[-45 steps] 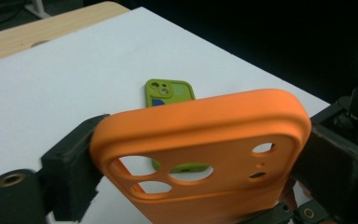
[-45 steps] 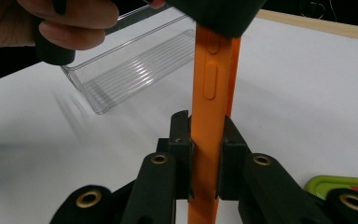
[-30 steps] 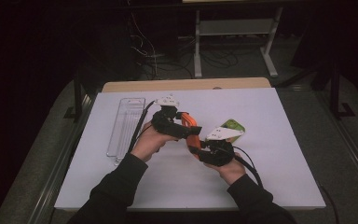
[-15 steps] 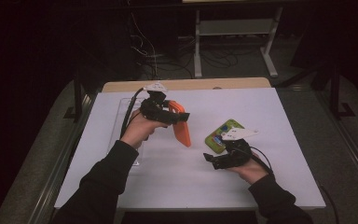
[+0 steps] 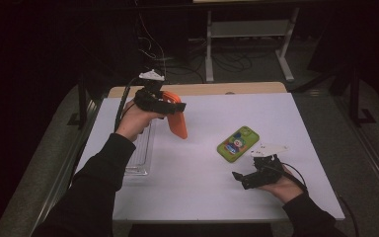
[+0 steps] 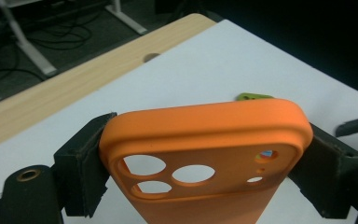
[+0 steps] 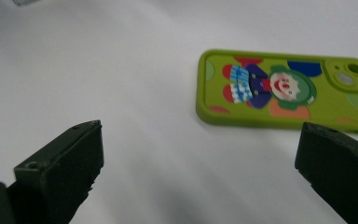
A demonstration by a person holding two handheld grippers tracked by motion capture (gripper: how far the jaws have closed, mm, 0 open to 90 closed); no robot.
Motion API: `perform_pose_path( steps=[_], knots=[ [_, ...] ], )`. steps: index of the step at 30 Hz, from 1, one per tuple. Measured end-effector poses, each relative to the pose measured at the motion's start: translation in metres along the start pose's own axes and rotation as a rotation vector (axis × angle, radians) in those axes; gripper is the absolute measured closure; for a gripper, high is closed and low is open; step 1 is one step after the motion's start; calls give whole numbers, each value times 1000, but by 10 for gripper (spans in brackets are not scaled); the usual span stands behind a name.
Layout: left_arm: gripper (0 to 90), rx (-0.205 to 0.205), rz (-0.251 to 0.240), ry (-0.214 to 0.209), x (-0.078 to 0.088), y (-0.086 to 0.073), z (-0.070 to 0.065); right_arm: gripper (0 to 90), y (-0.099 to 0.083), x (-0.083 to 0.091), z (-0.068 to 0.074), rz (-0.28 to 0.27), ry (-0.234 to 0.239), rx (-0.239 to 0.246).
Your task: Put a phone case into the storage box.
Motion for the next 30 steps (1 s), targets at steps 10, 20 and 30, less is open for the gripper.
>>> perform_pose_path(
  steps=[10,20,30],
  knots=[
    [151,12,38,114,17,2,38,1,-21,7,-11,24,-36,1],
    [151,31,86,241,28,0,81,1,-23,7,-11,27,-49,-6],
    [150,76,154,389,28,-10,120,1,-22,7,-12,22,-42,-4]
  ],
)
Point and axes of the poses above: each handheld gripper's, and its own axes: x roughly backward along the jaws, y roughly out of its top, z roughly to its left, the point moved 10 cm from there along -x, roughly forward along the jaws, and after that the axes turned 8 degrees about -x, right-handed, at the moved point
